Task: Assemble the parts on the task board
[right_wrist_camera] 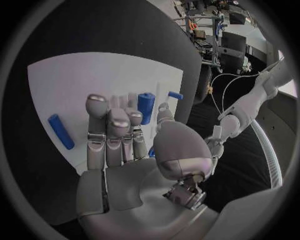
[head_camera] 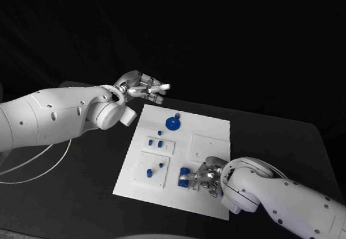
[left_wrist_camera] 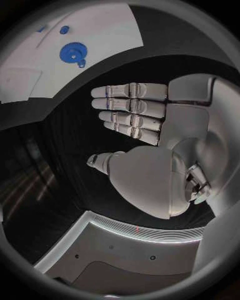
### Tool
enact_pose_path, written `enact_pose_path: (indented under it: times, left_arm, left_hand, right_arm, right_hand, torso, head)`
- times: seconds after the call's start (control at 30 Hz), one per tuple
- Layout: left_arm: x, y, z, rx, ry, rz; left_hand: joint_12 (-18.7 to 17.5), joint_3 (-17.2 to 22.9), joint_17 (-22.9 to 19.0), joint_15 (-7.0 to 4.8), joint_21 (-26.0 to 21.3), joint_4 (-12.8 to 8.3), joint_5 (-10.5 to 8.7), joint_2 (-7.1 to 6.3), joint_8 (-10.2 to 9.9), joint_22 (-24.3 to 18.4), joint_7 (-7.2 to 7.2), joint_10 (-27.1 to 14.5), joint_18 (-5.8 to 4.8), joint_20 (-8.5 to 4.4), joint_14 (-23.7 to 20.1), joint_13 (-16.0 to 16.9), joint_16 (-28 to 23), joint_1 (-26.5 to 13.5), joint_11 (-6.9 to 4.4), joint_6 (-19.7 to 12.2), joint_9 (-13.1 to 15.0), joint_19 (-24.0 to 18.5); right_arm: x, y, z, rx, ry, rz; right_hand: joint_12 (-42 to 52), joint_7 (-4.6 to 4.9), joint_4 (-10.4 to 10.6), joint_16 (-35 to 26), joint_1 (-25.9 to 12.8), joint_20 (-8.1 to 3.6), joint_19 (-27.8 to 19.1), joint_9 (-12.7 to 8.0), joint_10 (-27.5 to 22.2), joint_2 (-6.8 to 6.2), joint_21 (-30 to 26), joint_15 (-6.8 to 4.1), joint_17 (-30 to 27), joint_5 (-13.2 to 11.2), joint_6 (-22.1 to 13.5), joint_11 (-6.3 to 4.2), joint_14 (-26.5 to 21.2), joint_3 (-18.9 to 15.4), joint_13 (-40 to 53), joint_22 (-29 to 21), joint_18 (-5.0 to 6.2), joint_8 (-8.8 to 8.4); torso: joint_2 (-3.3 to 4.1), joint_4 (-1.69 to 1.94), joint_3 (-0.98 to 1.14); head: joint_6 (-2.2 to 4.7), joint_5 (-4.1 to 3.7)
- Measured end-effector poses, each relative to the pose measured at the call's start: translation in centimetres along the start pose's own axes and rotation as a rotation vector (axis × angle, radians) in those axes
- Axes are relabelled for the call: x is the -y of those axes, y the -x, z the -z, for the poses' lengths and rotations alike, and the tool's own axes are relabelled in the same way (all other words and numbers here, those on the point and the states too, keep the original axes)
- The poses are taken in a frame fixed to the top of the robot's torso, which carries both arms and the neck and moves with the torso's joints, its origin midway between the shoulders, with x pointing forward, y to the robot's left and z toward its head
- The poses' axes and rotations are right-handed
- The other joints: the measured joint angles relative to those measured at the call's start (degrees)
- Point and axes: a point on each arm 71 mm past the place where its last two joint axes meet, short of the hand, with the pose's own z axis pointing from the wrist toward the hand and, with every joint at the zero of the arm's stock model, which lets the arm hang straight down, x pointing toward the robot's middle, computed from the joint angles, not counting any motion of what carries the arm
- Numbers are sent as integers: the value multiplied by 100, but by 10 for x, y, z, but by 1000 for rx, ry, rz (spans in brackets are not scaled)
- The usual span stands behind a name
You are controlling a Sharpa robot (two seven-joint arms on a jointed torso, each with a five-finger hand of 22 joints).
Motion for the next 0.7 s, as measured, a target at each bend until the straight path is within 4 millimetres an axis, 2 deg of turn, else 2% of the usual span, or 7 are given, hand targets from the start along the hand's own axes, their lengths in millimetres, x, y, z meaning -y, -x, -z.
enact_pose_path:
  times: [0.1, 0.13, 0.17, 0.2, 0.27, 0.47, 0.7]
  left_arm:
    - [0, 1, 0, 1, 1, 0]
    - [0, 1, 0, 1, 1, -1]
    - [0, 1, 0, 1, 2, -1]
    - [0, 1, 0, 2, 2, -1]
    - [0, 1, 0, 2, 3, -1]
    - [-1, 2, 1, 3, 4, -2]
    - [-1, 2, 1, 3, 6, -2]
  left_hand:
    - [0, 0, 1, 0, 0, 0, 0, 0, 0, -14, 0, 0, 0, 0, 0, 0, 0, 0, 0, 0, 0, 0]
    - [0, 0, 5, 0, 0, 0, 0, 0, 0, -21, 0, 0, 0, 0, 0, 0, 0, 0, 0, 0, 0, 0]
    - [0, 0, 5, 0, 0, 0, 0, 0, 0, -21, 0, 0, 0, 0, 0, 0, 0, 0, 0, 0, 0, 0]
    - [0, 0, 5, 0, 0, 0, 0, 0, 0, -21, 0, 0, 0, 0, 0, 0, 0, 0, 0, 0, 0, 0]
    - [0, 0, 5, 0, 0, 0, 0, 0, 0, -21, 0, 0, 0, 0, 0, 0, 0, 0, 0, 0, 0, 0]
    - [0, 0, 5, 0, 0, 0, 0, 0, 0, -21, 0, 0, 0, 0, 0, 0, 0, 0, 0, 0, 0, 0]
    - [0, 0, 4, 0, 0, 0, 0, 0, 0, -23, 0, 0, 0, 0, 0, 0, 0, 0, 0, 0, 0, 0]
  right_arm:
    - [4, 2, 3, 4, 2, 3]
    - [5, 2, 5, 5, 4, 4]
    - [6, 2, 5, 5, 6, 6]
    - [6, 2, 6, 5, 9, 7]
    - [7, 2, 8, 3, 15, 10]
    - [5, 1, 10, -8, 34, 22]
    - [1, -1, 9, -18, 48, 32]
  right_hand:
    - [48, -39, -256, 0, 228, 0, 0, -1, 0, -109, 0, 0, 0, -48, 40, 0, 0, 365, 9, 0, -1, 0]
    - [58, -36, -298, 0, 288, 0, 0, -3, 2, -230, 0, 0, 0, -134, 51, -2, 0, 699, 13, 0, 0, 0]
    - [58, -40, -237, 0, 333, 0, 0, -7, 11, -581, 0, 0, 0, -267, 107, -11, 0, 1373, 18, 0, 0, 0]
    - [58, -51, -205, 0, 370, 0, 0, -7, 11, -747, 0, 0, -1, -307, 143, -11, 0, 1664, 21, 0, 0, 0]
    - [58, -71, -181, 0, 435, 0, 0, 1, 11, -904, 0, 0, -1, -312, 163, -11, 0, 1943, 26, 0, -1, 0]
    - [81, -134, -250, 0, 547, 0, 0, 177, 38, -1016, 18, -21, -1, -305, 302, -37, 21, 2068, 48, 17, 0, 0]
    - [40, -199, -351, 0, 585, 0, 0, 463, 86, -961, 59, -22, 8, 5, 367, -85, 22, 2176, -20, 28, 0, 0]
  torso:
    - [-1, -1, 0]
    - [-1, -1, 0]
    - [-1, -1, 0]
    - [-1, -1, 0]
    - [-1, -1, -1]
    - [-1, 2, 0]
    - [0, 8, -4]
  head:
    - [0, 2]
    - [1, 2]
    - [1, 2]
    - [1, 2]
    - [1, 2]
    - [-3, 1]
    - [-4, -9]
